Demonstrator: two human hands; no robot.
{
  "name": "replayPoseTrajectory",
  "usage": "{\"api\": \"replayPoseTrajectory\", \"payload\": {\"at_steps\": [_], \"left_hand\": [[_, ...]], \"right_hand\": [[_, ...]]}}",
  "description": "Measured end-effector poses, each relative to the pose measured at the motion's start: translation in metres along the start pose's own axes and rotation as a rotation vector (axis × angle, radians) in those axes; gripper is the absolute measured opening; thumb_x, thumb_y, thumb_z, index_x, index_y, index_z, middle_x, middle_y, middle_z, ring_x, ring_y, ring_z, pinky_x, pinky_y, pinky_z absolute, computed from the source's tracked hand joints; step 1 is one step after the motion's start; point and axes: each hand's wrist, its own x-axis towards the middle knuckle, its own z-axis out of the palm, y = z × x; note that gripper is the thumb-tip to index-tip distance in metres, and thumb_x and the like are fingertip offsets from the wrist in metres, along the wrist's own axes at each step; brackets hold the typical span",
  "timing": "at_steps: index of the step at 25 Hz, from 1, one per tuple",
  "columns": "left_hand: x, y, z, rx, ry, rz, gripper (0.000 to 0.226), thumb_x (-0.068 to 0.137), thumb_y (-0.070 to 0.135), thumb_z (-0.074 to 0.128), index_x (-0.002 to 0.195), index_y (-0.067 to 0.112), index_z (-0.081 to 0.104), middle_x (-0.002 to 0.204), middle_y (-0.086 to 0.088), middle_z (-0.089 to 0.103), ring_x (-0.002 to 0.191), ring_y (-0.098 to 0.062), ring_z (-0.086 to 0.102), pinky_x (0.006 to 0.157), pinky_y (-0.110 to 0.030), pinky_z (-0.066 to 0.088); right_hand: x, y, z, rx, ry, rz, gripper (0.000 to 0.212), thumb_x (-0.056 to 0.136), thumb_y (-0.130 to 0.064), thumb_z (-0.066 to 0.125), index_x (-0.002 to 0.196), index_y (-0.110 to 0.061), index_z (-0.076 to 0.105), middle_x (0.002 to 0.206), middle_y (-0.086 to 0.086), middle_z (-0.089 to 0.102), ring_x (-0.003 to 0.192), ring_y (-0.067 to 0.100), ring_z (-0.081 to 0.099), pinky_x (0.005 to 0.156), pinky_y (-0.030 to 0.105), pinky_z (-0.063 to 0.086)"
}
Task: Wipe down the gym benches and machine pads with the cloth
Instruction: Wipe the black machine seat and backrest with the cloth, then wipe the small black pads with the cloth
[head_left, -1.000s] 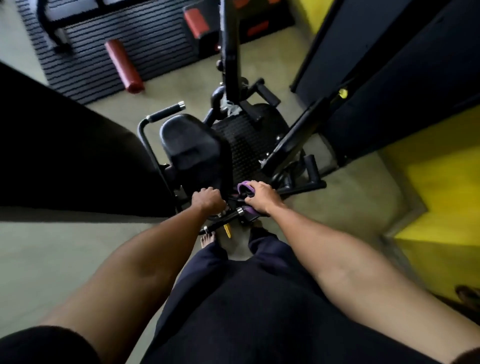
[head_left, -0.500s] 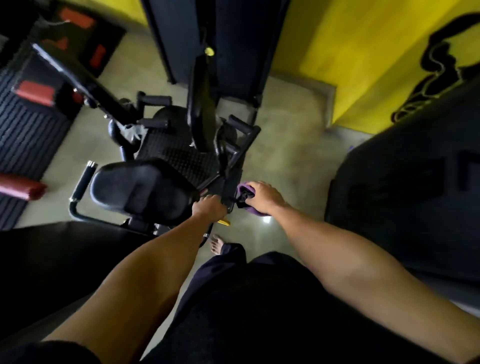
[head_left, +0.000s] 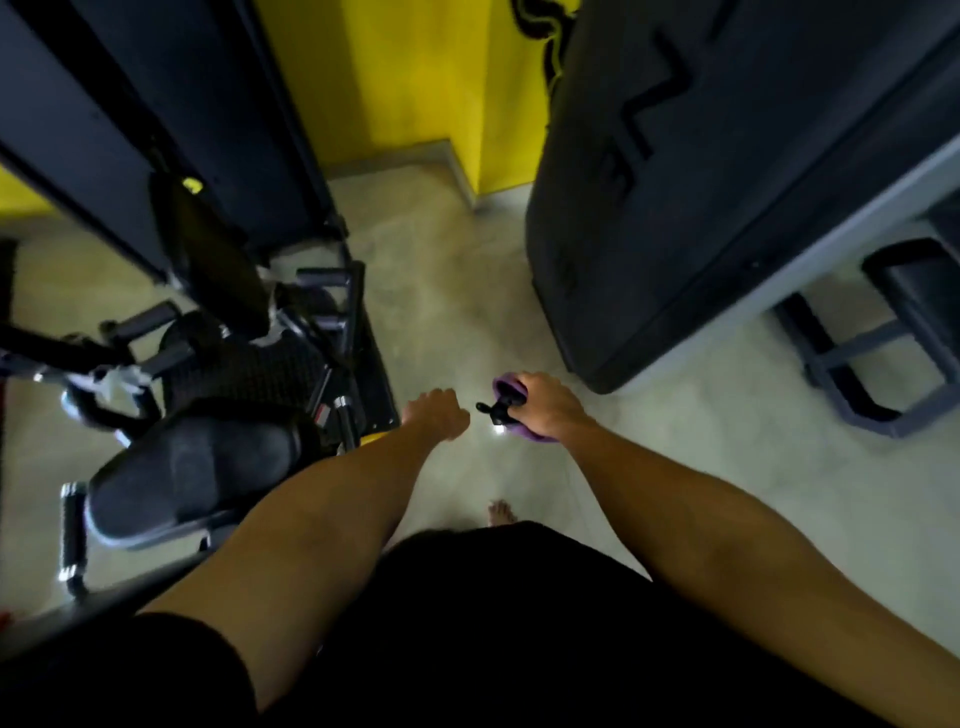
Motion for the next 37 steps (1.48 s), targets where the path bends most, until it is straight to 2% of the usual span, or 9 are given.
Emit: {"api": "replayPoseTrajectory", "payload": {"at_steps": [2, 5, 8, 12, 16, 22, 27, 31, 37], "left_hand": [[-0.002, 0.031, 0.003, 0.105, -0.008, 0.103, 0.049, 0.099, 0.038, 0.042, 0.141, 0.014, 0.048, 0.143, -0.013, 0.052, 0.127, -0.034, 0.052, 0.101, -0.044, 0.041], [-0.010, 0.082, -0.003, 0.208, 0.014, 0.245, 0.050, 0.099, 0.038, 0.041, 0.143, 0.015, 0.046, 0.145, -0.012, 0.049, 0.130, -0.032, 0.050, 0.105, -0.043, 0.038], [-0.023, 0.139, -0.008, 0.269, 0.057, 0.371, 0.050, 0.099, 0.039, 0.043, 0.143, 0.016, 0.046, 0.148, -0.011, 0.047, 0.134, -0.032, 0.047, 0.108, -0.043, 0.038], [-0.047, 0.219, -0.013, 0.287, 0.107, 0.541, 0.044, 0.099, 0.039, 0.046, 0.136, 0.016, 0.053, 0.144, -0.013, 0.052, 0.130, -0.034, 0.051, 0.106, -0.042, 0.042], [-0.072, 0.306, -0.017, 0.361, 0.179, 0.674, 0.043, 0.100, 0.037, 0.041, 0.133, 0.013, 0.053, 0.140, -0.013, 0.053, 0.125, -0.034, 0.054, 0.101, -0.043, 0.043], [-0.087, 0.434, 0.001, 0.422, 0.243, 0.727, 0.049, 0.102, 0.038, 0.034, 0.143, 0.013, 0.046, 0.147, -0.011, 0.049, 0.130, -0.030, 0.050, 0.105, -0.040, 0.041], [-0.097, 0.524, 0.016, 0.369, 0.285, 0.763, 0.049, 0.101, 0.039, 0.038, 0.140, 0.012, 0.051, 0.145, -0.012, 0.052, 0.127, -0.031, 0.053, 0.099, -0.037, 0.044], [-0.086, 0.581, 0.028, 0.352, 0.315, 0.783, 0.046, 0.101, 0.039, 0.043, 0.138, 0.014, 0.054, 0.142, -0.012, 0.056, 0.126, -0.032, 0.055, 0.102, -0.039, 0.046], [-0.015, 0.669, 0.032, 0.417, 0.268, 0.760, 0.045, 0.100, 0.040, 0.042, 0.136, 0.014, 0.053, 0.141, -0.012, 0.055, 0.128, -0.030, 0.053, 0.103, -0.040, 0.043]], "right_hand": [[-0.029, 0.029, -0.005, 0.060, 0.064, 0.108, 0.038, 0.094, -0.043, 0.063, 0.131, -0.034, 0.057, 0.128, 0.005, 0.065, 0.110, 0.029, 0.065, 0.095, 0.043, 0.054], [-0.074, 0.059, -0.021, 0.185, 0.172, 0.234, 0.038, 0.097, -0.037, 0.064, 0.134, -0.028, 0.056, 0.121, 0.002, 0.063, 0.105, 0.025, 0.063, 0.084, 0.029, 0.052], [-0.115, 0.090, -0.043, 0.263, 0.296, 0.343, 0.046, 0.094, -0.036, 0.068, 0.137, -0.026, 0.055, 0.129, 0.009, 0.061, 0.112, 0.031, 0.061, 0.092, 0.037, 0.049], [-0.166, 0.137, -0.084, 0.291, 0.404, 0.452, 0.052, 0.089, -0.037, 0.071, 0.136, -0.024, 0.054, 0.127, 0.008, 0.059, 0.110, 0.031, 0.059, 0.092, 0.040, 0.050], [-0.206, 0.197, -0.126, 0.290, 0.520, 0.459, 0.051, 0.089, -0.035, 0.071, 0.136, -0.025, 0.055, 0.126, 0.009, 0.059, 0.111, 0.032, 0.059, 0.092, 0.042, 0.051], [-0.246, 0.304, -0.178, 0.263, 0.611, 0.461, 0.053, 0.091, -0.038, 0.069, 0.139, -0.025, 0.052, 0.131, 0.009, 0.059, 0.115, 0.031, 0.059, 0.096, 0.043, 0.050], [-0.266, 0.373, -0.216, 0.282, 0.650, 0.435, 0.049, 0.094, -0.033, 0.068, 0.140, -0.025, 0.054, 0.136, 0.007, 0.060, 0.119, 0.030, 0.059, 0.097, 0.039, 0.048], [-0.252, 0.422, -0.245, 0.271, 0.663, 0.461, 0.052, 0.095, -0.033, 0.066, 0.144, -0.027, 0.050, 0.138, 0.010, 0.058, 0.121, 0.033, 0.058, 0.100, 0.043, 0.049], [-0.201, 0.499, -0.288, 0.339, 0.647, 0.507, 0.052, 0.094, -0.035, 0.066, 0.142, -0.024, 0.050, 0.133, 0.010, 0.060, 0.117, 0.033, 0.060, 0.098, 0.045, 0.051]]}}
